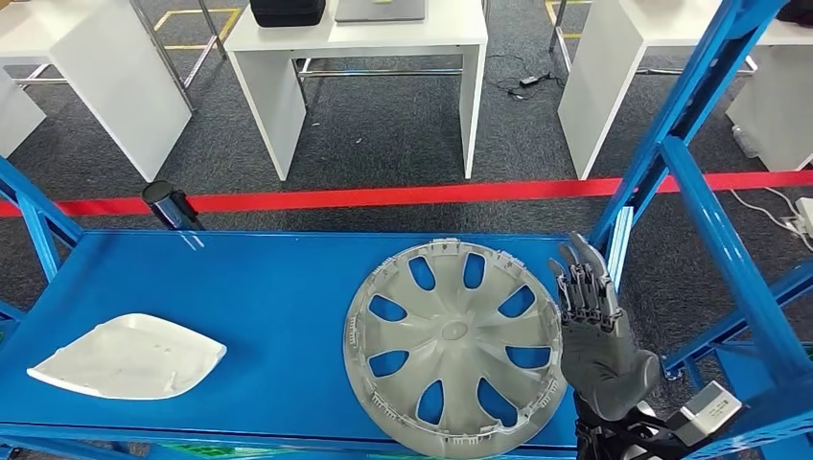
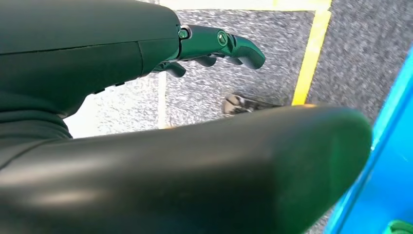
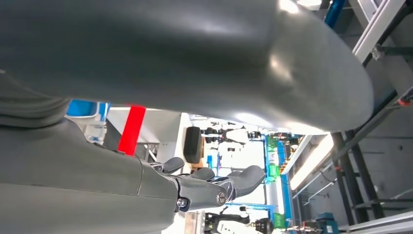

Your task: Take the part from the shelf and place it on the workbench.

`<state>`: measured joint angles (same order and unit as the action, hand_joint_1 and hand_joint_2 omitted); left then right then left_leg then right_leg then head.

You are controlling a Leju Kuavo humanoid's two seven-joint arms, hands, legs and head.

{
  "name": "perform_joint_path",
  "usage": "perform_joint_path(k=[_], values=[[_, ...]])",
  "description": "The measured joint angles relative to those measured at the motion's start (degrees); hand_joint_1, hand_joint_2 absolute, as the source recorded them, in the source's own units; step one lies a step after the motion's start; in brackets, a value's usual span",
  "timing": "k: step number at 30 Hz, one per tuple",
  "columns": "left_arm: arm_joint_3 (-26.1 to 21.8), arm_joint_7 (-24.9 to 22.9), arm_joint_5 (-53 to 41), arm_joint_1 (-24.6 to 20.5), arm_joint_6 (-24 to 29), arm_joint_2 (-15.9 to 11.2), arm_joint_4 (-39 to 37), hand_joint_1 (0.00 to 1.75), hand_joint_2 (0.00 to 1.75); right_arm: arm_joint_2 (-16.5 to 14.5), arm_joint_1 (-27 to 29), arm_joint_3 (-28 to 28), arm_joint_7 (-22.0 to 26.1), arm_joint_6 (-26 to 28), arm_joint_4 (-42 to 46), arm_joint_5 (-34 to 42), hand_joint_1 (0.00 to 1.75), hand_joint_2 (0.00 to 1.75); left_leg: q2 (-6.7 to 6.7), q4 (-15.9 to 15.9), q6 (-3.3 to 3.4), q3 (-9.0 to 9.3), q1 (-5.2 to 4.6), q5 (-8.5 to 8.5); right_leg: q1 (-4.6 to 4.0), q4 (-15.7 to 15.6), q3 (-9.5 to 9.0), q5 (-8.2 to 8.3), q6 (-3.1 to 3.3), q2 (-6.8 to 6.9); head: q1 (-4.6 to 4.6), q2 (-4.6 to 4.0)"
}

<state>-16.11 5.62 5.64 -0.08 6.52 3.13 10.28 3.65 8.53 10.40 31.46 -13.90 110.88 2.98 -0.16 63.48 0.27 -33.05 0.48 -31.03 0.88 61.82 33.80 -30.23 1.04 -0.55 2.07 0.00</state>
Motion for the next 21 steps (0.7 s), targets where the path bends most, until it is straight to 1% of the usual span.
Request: perform_joint_path(k=[1,2,3,4,5,6,7,9,10,11,12,13,14,15,16,17,18,20,21], values=[[0.00,0.00,0.00,-0.02,0.01,-0.03,0.00,0.00,0.00,0.00,-0.02,0.00,-0.01,0.00,0.00,0.00,0.00,0.00,-0.04,-2.14,0.26,0.70,-0.31,0.75,-0.06,-0.11,-0.08,-0.02,-0.21,-0.04,-0.03,0.00],[0.00,0.00,0.00,-0.02,0.01,-0.04,0.00,0.00,0.00,0.00,-0.03,0.00,-0.01,0.00,0.00,-0.01,0.00,0.00,-0.08,-3.04,0.27,0.95,-0.51,0.76,-0.06,-0.27,-0.08,0.03,-0.51,-0.08,-0.03,0.00],[0.00,0.00,0.00,-0.02,0.01,-0.03,0.00,0.00,0.00,0.00,-0.02,0.00,-0.02,0.00,0.00,-0.01,0.00,0.00,-0.10,-3.54,0.11,1.01,-0.60,0.79,-0.03,-0.50,-0.10,0.15,-0.90,-0.12,-0.01,0.00],[0.00,0.00,0.00,-0.01,0.02,-0.01,0.01,0.00,0.00,0.01,-0.02,0.00,-0.02,0.00,0.02,-0.01,0.00,0.00,-0.12,-3.98,0.04,1.20,-0.45,1.01,0.04,-0.69,-0.20,0.21,-1.31,-0.10,-0.02,0.00],[0.00,0.01,0.00,0.01,0.02,0.03,0.01,0.00,0.00,0.01,-0.04,0.00,-0.01,0.00,0.04,-0.01,0.00,0.00,-0.14,-4.54,0.15,1.52,-0.31,1.29,0.01,-0.49,-0.19,-0.02,-1.64,-0.04,-0.08,0.00],[0.00,0.01,0.00,-0.01,0.02,0.07,0.01,0.00,0.00,0.01,-0.10,0.00,0.00,0.00,0.05,-0.01,0.00,0.00,-0.10,-5.12,0.29,1.86,-0.15,1.59,-0.04,0.51,0.22,-0.75,-1.89,0.02,-0.22,0.00],[0.00,0.02,0.00,-0.04,0.02,0.10,0.02,0.00,0.00,0.01,-0.14,0.00,0.01,0.00,0.07,-0.01,0.00,0.00,-0.06,-5.58,0.42,2.16,0.02,1.83,-0.09,2.68,1.23,-2.02,-2.06,0.09,-0.42,0.00],[0.00,0.01,0.00,-0.07,0.02,0.10,0.01,0.00,0.00,0.01,-0.15,0.00,0.00,0.01,0.07,-0.01,0.00,0.00,0.06,-5.73,0.66,2.26,-0.13,1.85,-0.09,9.40,4.68,-5.20,-2.28,0.16,-0.79,0.00],[0.00,0.01,0.00,-0.06,0.02,0.11,0.01,0.00,0.00,0.01,-0.10,0.00,-0.01,0.01,0.07,-0.01,0.00,0.00,0.10,-5.71,0.73,2.27,-0.21,1.79,-0.08,12.29,6.26,-6.06,-2.36,0.17,-0.92,0.00],[0.00,0.00,0.00,-0.05,0.02,0.11,0.00,0.00,0.00,0.02,-0.06,0.00,-0.01,0.02,0.07,-0.01,0.00,0.00,0.12,-5.68,0.80,2.33,-0.30,1.72,-0.08,13.47,7.02,-5.87,-2.38,0.17,-0.99,0.00],[0.00,0.00,0.00,-0.04,0.01,0.13,-0.01,0.00,0.00,0.02,-0.05,0.00,-0.01,0.02,0.07,-0.01,0.00,0.00,0.11,-5.65,0.82,2.43,-0.37,1.64,-0.10,12.53,6.73,-4.59,-2.33,0.18,-1.05,0.00],[0.00,0.00,0.00,-0.05,0.01,0.15,0.00,0.00,0.00,0.01,-0.07,0.00,-0.01,0.02,0.07,-0.01,0.00,0.00,0.08,-5.59,0.81,2.59,-0.42,1.52,-0.13,9.42,5.30,-2.46,-2.17,0.20,-1.13,0.00],[0.00,0.01,0.00,-0.06,0.01,0.19,0.01,0.00,0.00,0.02,-0.11,0.00,-0.01,0.02,0.07,-0.01,0.00,0.00,0.04,-5.50,0.75,2.73,-0.45,1.36,-0.22,5.28,3.32,-0.49,-1.87,0.26,-1.22,0.00],[0.00,0.01,0.00,-0.08,0.01,0.23,0.01,0.00,0.00,0.01,-0.15,0.00,-0.02,0.02,0.07,-0.01,0.00,0.00,-0.01,-5.34,0.58,2.80,-0.58,1.17,-0.39,1.68,1.59,0.89,-1.57,0.33,-1.31,0.00],[0.00,0.02,0.00,-0.09,0.01,0.26,0.02,0.00,0.00,0.01,-0.19,0.00,-0.02,0.02,0.07,-0.01,0.00,0.00,-0.04,-5.23,0.37,2.81,-0.68,1.02,-0.54,-0.81,0.41,1.62,-1.25,0.38,-1.38,0.00],[0.00,0.02,0.00,-0.09,0.01,0.28,0.01,0.00,0.00,0.01,-0.21,0.00,-0.02,0.02,0.08,-0.01,0.00,0.00,-0.06,-5.20,0.10,2.79,-0.73,0.93,-0.68,-1.89,-0.07,1.65,-0.98,0.40,-1.41,0.00],[0.00,0.01,0.00,-0.10,0.01,0.31,0.01,0.00,0.00,0.01,-0.21,0.00,-0.02,0.02,0.08,-0.01,0.00,0.00,-0.08,-5.27,-0.19,2.79,-0.79,0.91,-0.80,-2.00,-0.08,1.61,-0.77,0.37,-1.40,0.00],[0.00,0.01,0.00,-0.12,0.01,0.29,0.02,0.00,0.00,0.00,-0.19,0.00,-0.01,0.02,0.09,-0.01,0.00,0.00,-0.06,-5.22,-0.82,2.85,-0.77,0.67,-0.52,-2.48,-0.31,1.80,-0.21,0.34,-1.36,0.00],[0.00,0.02,0.00,-0.15,0.01,0.30,0.02,0.00,0.00,-0.02,-0.22,0.00,0.00,0.01,0.09,-0.01,0.00,0.00,-0.05,-4.31,-1.15,2.52,-0.75,-0.01,-0.32,-2.79,-0.49,1.92,0.07,0.39,-1.24,0.00]])
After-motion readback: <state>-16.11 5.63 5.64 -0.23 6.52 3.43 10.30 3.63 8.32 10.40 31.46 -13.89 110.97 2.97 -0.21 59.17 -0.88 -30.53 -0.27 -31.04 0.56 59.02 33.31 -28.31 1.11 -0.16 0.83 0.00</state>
